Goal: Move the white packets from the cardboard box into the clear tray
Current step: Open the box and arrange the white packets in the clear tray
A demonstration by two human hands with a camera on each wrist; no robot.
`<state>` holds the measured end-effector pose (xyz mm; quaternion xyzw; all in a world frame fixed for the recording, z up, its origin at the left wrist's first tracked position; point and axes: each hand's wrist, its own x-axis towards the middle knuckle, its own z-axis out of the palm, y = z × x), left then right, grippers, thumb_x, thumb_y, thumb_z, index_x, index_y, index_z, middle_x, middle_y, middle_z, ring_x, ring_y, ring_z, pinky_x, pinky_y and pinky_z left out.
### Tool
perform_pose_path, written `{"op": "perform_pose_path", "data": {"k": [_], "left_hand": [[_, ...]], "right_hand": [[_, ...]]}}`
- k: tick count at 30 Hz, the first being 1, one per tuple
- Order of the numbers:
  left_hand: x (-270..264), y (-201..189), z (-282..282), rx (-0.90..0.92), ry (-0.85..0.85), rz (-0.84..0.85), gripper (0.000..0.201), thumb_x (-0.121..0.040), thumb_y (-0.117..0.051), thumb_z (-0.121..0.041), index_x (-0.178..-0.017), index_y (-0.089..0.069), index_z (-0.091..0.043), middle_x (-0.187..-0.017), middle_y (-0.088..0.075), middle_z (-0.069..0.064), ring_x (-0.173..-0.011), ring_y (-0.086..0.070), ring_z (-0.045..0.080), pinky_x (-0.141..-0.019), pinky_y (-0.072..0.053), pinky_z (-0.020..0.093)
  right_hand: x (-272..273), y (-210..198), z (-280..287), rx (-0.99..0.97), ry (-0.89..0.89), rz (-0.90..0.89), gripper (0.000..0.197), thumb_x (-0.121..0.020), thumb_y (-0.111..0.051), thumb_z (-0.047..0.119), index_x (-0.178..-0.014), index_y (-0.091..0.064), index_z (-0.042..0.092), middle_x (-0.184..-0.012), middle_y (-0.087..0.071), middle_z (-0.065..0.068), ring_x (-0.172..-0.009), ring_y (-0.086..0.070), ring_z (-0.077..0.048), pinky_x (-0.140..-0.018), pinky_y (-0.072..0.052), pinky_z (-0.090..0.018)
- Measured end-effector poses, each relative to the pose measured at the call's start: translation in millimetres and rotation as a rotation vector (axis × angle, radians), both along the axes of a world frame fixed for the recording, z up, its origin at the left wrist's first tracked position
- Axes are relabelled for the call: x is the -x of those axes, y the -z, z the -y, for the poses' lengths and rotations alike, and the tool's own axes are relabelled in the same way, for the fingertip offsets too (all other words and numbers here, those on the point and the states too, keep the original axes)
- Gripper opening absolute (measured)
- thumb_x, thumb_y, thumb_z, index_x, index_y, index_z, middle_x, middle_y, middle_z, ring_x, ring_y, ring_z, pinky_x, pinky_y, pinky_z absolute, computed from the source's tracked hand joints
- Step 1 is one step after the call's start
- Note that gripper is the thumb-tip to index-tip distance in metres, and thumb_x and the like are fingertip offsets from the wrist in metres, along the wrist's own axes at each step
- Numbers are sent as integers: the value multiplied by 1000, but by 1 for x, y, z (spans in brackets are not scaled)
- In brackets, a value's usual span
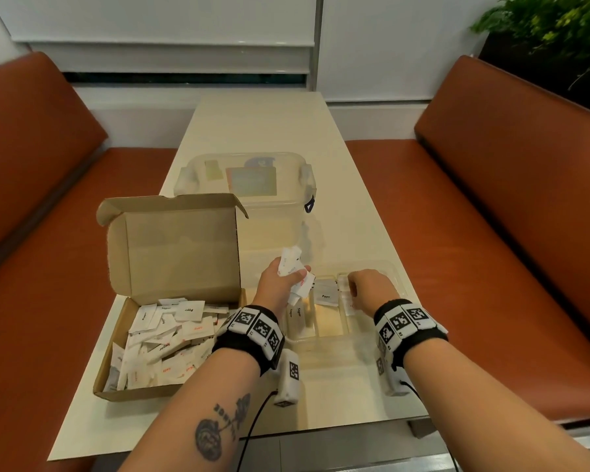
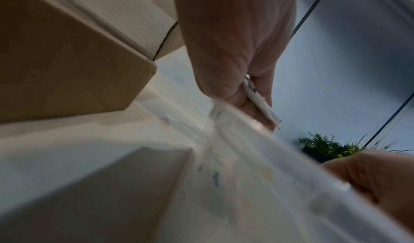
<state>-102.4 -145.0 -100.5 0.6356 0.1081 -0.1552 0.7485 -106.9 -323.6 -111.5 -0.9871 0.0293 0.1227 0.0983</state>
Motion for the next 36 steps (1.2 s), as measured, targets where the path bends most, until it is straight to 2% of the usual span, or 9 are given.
{"op": "perform_pose_path", "data": {"k": [4,9,14,20,24,28,30,32,36], "left_hand": [[0,0,-1,1,-1,-4,29,-91,-55,4,-114,-50,-11,-121,-62,21,-112,-60,36,-96,-47,50],[0,0,-1,-9,3,0,29,-91,-54,4,-115,-50,-13,-120,-63,20,-112,-60,34,-95,-47,49],[-1,3,-1,-9,4,3,31,-91,-55,3,-117,-50,-13,-120,-63,19,-112,-60,33,-99,-46,50],[-2,4,-1,-32,8,24,29,-91,-54,4,-116,-50,-11,-119,-63,20,-113,-60,33,-99,-45,53],[-1,4,0,-72,18,53,33,-91,-54,4,-122,-50,-8,-118,-64,20,-111,-61,32,-99,-46,51],[1,1,6,-138,86,139,32,-90,-56,2,-119,-53,-10,-115,-65,18,-107,-63,27,-86,-52,31],[2,-2,11,-160,135,186,31,-89,-58,1,-118,-54,-10,-114,-65,17,-101,-64,21,-79,-51,21],[2,-6,17,-185,186,213,33,-88,-60,-1,-120,-54,-10,-115,-65,17,-103,-64,22,-88,-51,29],[2,-11,24,-259,255,244,39,-86,-67,-10,-123,-56,-15,-114,-65,10,-106,-61,25,-94,-49,39]], "right_hand": [[-1,1,1,-4,-2,-10,26,-81,-55,-3,-67,-45,16,-98,-66,-12,-81,-55,-23,-72,-45,-28],[-2,1,7,2,15,20,21,-84,-51,-3,-91,-65,11,-103,-63,-7,-91,-61,-25,-74,-48,-28],[8,6,11,106,-54,19,26,-82,-61,4,-105,-56,16,-108,-50,-4,-98,-52,-24,-73,-47,-30],[13,7,10,83,-48,30,22,-85,-51,0,-101,-61,11,-109,-52,-7,-97,-54,-25,-73,-45,-28],[11,-7,17,-29,-2,8,3,-86,-63,12,-86,-66,12,-98,-65,-6,-87,-60,-20,-75,-48,-26],[4,-33,25,-177,50,55,7,-84,-68,20,-85,-68,13,-88,-68,0,-81,-62,-15,-76,-53,-27],[0,-47,25,-286,26,63,6,-86,-65,19,-86,-71,17,-83,-68,4,-73,-60,-7,-66,-49,-17],[-3,-58,20,-379,-23,27,11,-88,-62,15,-88,-73,19,-76,-66,8,-63,-56,0,-55,-44,-9],[-7,-64,8,-462,-68,6,9,-84,-66,8,-87,-72,14,-72,-66,0,-60,-58,-7,-63,-52,-20]]}}
